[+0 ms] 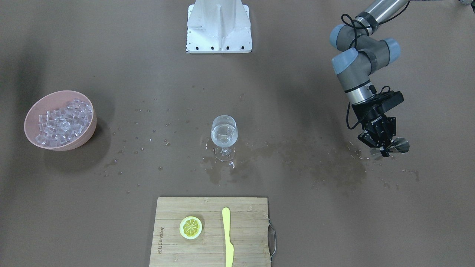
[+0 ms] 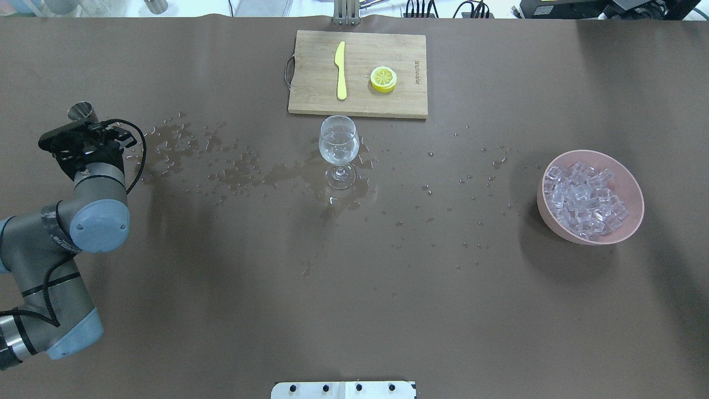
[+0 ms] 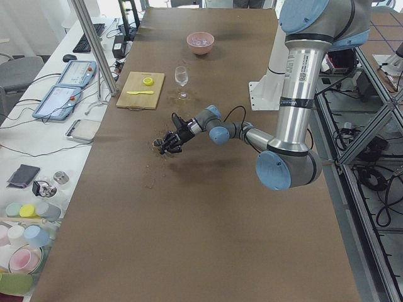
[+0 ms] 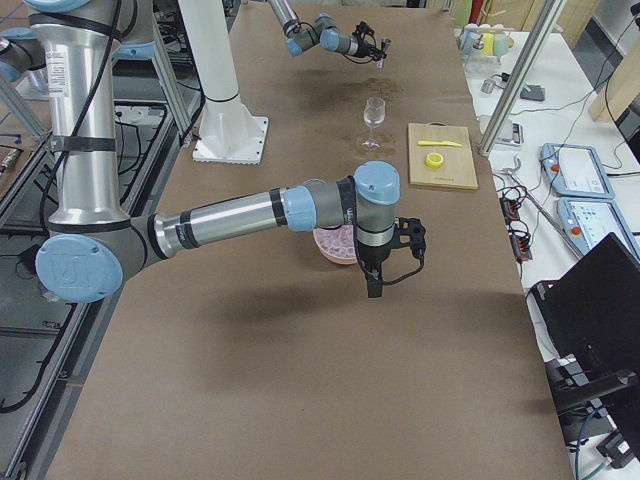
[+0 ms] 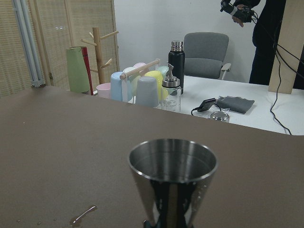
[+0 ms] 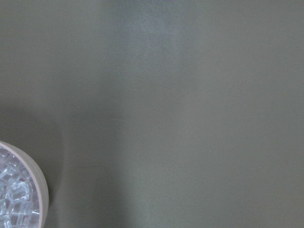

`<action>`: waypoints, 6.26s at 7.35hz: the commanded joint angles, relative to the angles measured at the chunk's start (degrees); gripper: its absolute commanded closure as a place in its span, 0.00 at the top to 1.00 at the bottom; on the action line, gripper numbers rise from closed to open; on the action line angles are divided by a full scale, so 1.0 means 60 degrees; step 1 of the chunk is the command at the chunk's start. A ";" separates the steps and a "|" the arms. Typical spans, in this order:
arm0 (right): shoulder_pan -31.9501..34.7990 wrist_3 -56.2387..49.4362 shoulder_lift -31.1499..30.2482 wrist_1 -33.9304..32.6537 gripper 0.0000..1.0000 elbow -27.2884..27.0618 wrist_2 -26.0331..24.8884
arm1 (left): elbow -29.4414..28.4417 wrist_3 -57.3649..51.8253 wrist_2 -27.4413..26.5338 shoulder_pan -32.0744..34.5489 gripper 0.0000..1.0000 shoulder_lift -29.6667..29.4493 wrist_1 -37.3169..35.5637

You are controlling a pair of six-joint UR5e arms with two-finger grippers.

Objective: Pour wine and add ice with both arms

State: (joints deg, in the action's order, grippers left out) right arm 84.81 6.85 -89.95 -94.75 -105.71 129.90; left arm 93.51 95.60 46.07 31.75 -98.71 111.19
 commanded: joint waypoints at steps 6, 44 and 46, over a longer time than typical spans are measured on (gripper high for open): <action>0.0000 0.0000 0.0007 0.0000 1.00 0.0011 0.0000 | -0.0365 0.0004 -0.0120 -0.0179 0.14 -0.0087 0.0058; -0.0131 0.0711 0.0138 0.0571 1.00 -0.0425 0.0452 | 0.1142 -1.7392 1.5828 1.0704 0.98 0.3282 -0.3971; -0.2331 0.4275 0.0168 0.0571 1.00 -0.1945 -0.0359 | 0.1320 -1.7061 1.5773 1.0690 0.98 0.3268 -0.3971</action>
State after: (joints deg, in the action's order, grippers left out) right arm 78.55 20.58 -89.06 -91.36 -112.27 130.93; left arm 100.99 -8.18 140.13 95.81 -79.22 87.35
